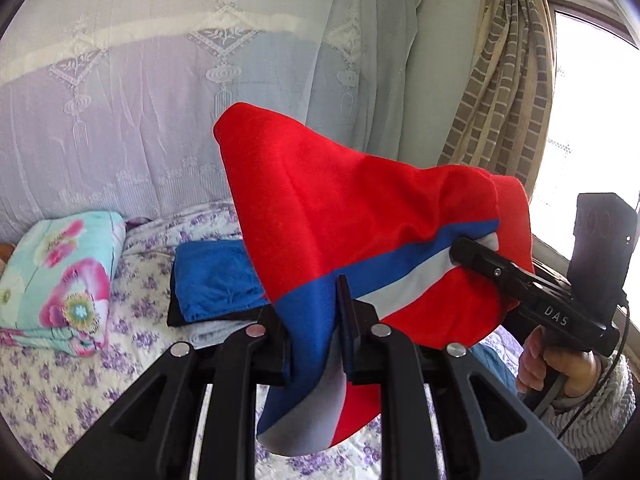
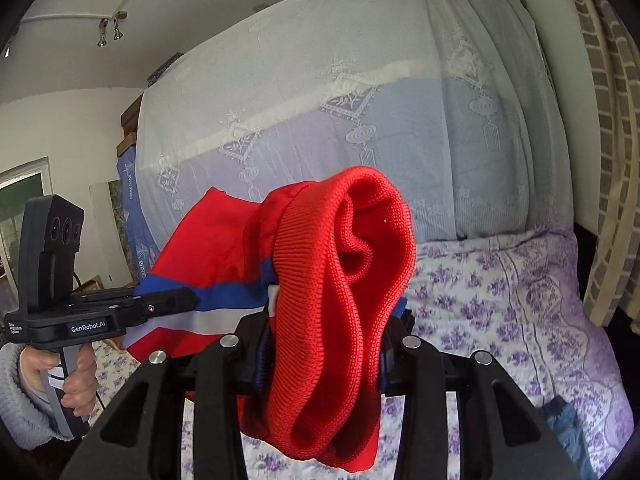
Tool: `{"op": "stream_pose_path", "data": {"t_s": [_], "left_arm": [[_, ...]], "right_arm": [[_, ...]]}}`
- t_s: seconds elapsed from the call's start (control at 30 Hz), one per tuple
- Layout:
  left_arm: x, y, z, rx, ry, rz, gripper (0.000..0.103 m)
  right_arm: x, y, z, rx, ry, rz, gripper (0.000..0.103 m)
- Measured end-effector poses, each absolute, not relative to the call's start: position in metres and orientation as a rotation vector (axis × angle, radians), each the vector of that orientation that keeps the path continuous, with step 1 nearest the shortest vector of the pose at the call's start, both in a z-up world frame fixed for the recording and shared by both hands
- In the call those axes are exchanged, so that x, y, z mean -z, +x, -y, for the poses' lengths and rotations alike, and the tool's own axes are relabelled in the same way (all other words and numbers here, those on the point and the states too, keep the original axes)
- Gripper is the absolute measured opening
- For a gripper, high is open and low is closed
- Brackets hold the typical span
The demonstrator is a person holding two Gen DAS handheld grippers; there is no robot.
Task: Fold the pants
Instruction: 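Lift the red pants bundle with both grippers and carry it toward the clothes stack, then lower the red pants onto the folded clothes stack and open both grippers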
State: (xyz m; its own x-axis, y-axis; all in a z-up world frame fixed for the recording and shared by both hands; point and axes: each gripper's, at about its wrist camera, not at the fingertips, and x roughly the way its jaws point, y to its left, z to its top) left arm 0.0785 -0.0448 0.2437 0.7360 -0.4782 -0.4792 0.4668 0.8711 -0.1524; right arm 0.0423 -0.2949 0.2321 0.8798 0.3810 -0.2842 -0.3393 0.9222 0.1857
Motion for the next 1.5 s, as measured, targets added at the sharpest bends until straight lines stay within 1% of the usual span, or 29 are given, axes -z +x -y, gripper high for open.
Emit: {"op": "stream_pose_path", "data": {"t_s": [0.17, 0.27, 0.4, 0.53, 0.77, 0.97, 1.0, 1.03, 1.07, 1.1, 1.13, 1.27, 1.37, 1.4, 1.43, 1.5], "left_arm": [[-0.268, 0.134, 0.045, 0.476, -0.072, -0.530, 0.016], [-0.267, 0.167, 0.048, 0.423, -0.087, -0.533, 0.016], [-0.253, 0.215, 0.048, 0.352, -0.089, -0.558, 0.016], [-0.224, 0.264, 0.044, 0.296, -0.097, -0.610, 0.016], [-0.149, 0.346, 0.038, 0.250, -0.102, -0.728, 0.016], [-0.077, 0.406, 0.028, 0.240, -0.144, -0.840, 0.016], [-0.063, 0.416, 0.026, 0.229, -0.144, -0.864, 0.017], [-0.044, 0.424, 0.023, 0.209, -0.144, -0.893, 0.018], [-0.030, 0.430, 0.020, 0.201, -0.149, -0.910, 0.028], [-0.018, 0.433, 0.018, 0.203, -0.156, -0.908, 0.033], [-0.012, 0.433, 0.018, 0.207, -0.148, -0.896, 0.034], [-0.008, 0.433, 0.030, 0.194, -0.041, -0.831, 0.035], [-0.008, 0.435, 0.020, 0.207, -0.112, -0.841, 0.038], [-0.010, 0.434, 0.015, 0.214, -0.143, -0.848, 0.038], [-0.011, 0.434, 0.011, 0.215, -0.162, -0.855, 0.038], [-0.021, 0.430, 0.006, 0.211, -0.175, -0.854, 0.034]], "right_arm": [[-0.254, 0.102, 0.293, -0.392, 0.121, -0.285, 0.039], [-0.254, 0.140, 0.290, -0.401, 0.104, -0.270, 0.039], [-0.236, 0.196, 0.283, -0.409, 0.092, -0.264, 0.039], [-0.198, 0.256, 0.276, -0.431, 0.138, -0.317, 0.039], [-0.116, 0.340, 0.261, -0.439, 0.197, -0.446, 0.039], [-0.050, 0.393, 0.244, -0.412, 0.139, -0.534, 0.039], [-0.035, 0.399, 0.242, -0.395, 0.126, -0.560, 0.042], [-0.018, 0.407, 0.240, -0.362, 0.106, -0.597, 0.050], [-0.003, 0.414, 0.240, -0.341, 0.097, -0.631, 0.054], [0.012, 0.419, 0.244, -0.350, 0.129, -0.647, 0.056], [0.022, 0.421, 0.248, -0.355, 0.162, -0.645, 0.057], [0.031, 0.424, 0.245, -0.356, 0.158, -0.625, 0.059], [0.029, 0.422, 0.243, -0.356, 0.134, -0.625, 0.060], [0.026, 0.420, 0.243, -0.363, 0.133, -0.623, 0.062], [0.020, 0.418, 0.245, -0.368, 0.130, -0.617, 0.068], [0.005, 0.409, 0.254, -0.350, 0.119, -0.581, 0.072]]}}
